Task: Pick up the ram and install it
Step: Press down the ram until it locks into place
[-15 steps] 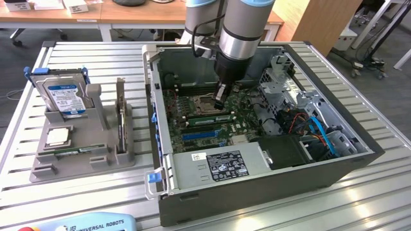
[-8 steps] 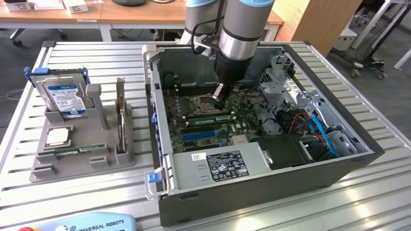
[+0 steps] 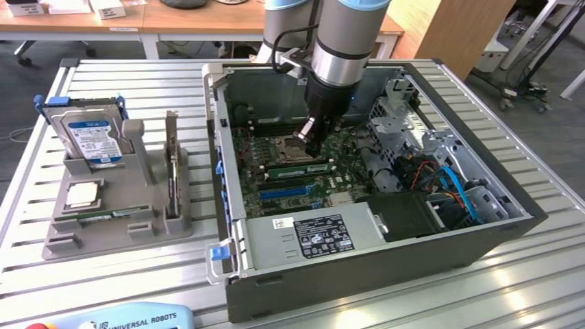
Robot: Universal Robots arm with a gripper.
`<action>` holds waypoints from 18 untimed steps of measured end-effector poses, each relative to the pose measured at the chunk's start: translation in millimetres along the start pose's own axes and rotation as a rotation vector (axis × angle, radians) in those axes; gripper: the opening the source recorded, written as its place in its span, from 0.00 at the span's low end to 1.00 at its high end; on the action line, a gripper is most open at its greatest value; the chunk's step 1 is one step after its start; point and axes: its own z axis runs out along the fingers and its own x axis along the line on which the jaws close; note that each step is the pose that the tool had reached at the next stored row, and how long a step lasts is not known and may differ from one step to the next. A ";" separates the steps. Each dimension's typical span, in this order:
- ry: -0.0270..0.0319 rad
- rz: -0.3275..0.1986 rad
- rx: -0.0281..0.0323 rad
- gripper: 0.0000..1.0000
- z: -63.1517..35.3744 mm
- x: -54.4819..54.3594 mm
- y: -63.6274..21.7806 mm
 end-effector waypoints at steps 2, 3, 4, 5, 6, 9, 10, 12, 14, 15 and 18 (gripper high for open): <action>-0.0010 0.036 0.0013 0.10 0.2 0.0 0.0; -0.0016 0.055 0.0020 0.10 0.3 0.0 0.0; -0.0021 0.073 0.0026 0.10 0.4 0.0 0.0; -0.0026 0.091 0.0033 0.10 0.5 0.0 0.0; -0.0032 0.109 0.0038 0.10 0.7 0.0 0.0; -0.0048 0.164 0.0058 0.10 1.0 0.0 0.0; -0.0053 0.182 0.0064 0.10 1.2 0.1 0.0; -0.0063 0.218 0.0077 0.10 1.4 0.1 0.0; -0.0074 0.254 0.0090 0.10 1.7 0.1 -0.1; -0.0079 0.272 0.0096 0.10 1.8 0.1 -0.1; -0.0095 0.327 0.0116 0.10 2.2 0.1 -0.1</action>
